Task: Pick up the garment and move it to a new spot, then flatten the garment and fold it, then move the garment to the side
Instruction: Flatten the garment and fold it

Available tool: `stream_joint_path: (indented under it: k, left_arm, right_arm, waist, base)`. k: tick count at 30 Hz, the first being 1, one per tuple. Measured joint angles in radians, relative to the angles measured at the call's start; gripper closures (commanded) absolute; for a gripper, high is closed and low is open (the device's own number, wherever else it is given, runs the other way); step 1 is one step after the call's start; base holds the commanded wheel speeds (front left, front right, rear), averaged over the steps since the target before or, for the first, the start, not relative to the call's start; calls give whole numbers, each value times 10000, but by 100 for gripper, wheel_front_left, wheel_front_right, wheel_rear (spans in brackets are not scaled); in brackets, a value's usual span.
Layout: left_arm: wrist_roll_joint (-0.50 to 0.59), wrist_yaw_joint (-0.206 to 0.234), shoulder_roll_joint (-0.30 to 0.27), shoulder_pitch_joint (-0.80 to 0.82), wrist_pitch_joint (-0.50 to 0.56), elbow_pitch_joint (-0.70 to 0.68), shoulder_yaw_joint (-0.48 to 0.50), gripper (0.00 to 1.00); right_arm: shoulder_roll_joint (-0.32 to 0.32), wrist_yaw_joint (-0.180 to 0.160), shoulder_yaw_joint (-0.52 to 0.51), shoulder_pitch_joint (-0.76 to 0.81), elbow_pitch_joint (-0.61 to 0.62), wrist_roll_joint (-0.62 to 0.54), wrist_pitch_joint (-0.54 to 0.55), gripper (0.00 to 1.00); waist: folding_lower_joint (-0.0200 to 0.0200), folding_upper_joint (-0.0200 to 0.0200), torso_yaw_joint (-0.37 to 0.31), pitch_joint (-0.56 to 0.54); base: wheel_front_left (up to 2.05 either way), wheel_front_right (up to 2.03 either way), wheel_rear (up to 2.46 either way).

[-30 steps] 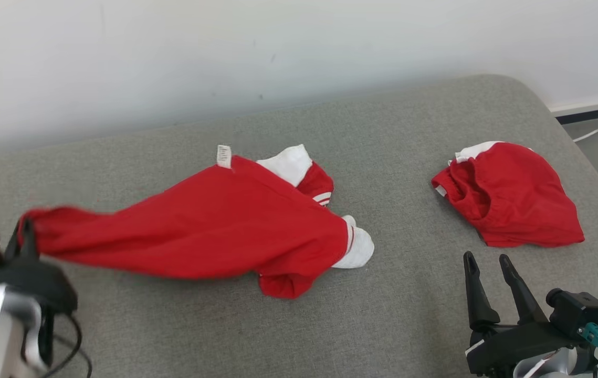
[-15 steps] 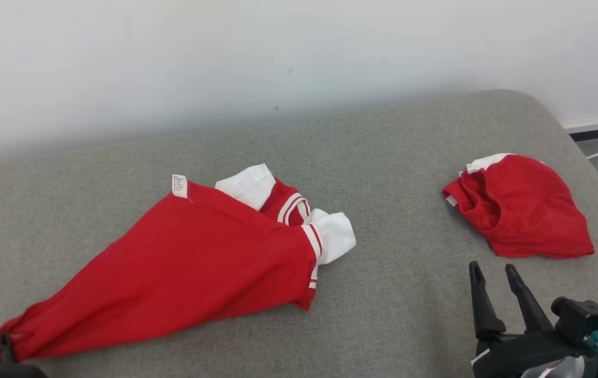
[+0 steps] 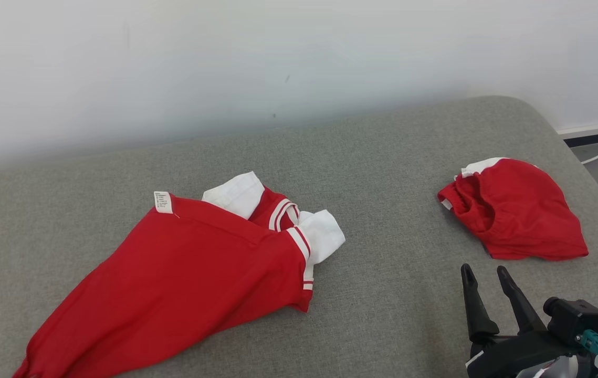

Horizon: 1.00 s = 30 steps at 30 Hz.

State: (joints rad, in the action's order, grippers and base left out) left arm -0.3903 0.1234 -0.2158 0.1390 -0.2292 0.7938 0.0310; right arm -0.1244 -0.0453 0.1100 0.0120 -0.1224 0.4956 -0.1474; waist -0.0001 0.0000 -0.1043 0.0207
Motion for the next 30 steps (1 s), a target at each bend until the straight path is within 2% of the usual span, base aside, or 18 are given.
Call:
stream_joint_path:
  k: [5,10,16,17,23,30]
  left_arm:
    - [31,8,236,-109,201,-54,2,0]
    - [42,8,234,-106,441,-113,146,0]
    - [213,-8,88,-33,278,-1175,-125,0]
    - [270,-130,104,-13,190,-1471,-263,0]
    - [476,-581,895,187,-107,-3511,-800,0]
    - [648,-623,1515,-374,-182,-5016,-1471,0]
  right_arm:
    - [2,-73,-31,1,12,0,65,0]
    - [8,-79,-86,3,6,0,67,0]
    - [21,-117,-132,5,-27,2,65,0]
    - [19,-117,-138,5,-27,2,65,0]
    - [-2,-121,-199,-31,-23,2,54,0]
    - [-2,-174,-219,-361,-12,2,17,0]
  waist:
    - [0,0,-21,15]
    - [1,0,23,-45]
    - [1,0,121,-198]
    - [1,0,140,-234]
    - [1,0,262,-467]
    - [1,0,405,-796]
  base:
    - [0,0,0]
    - [0,0,0]
    - [0,0,0]
    - [0,0,0]
    - [0,0,0]
    - [0,0,0]
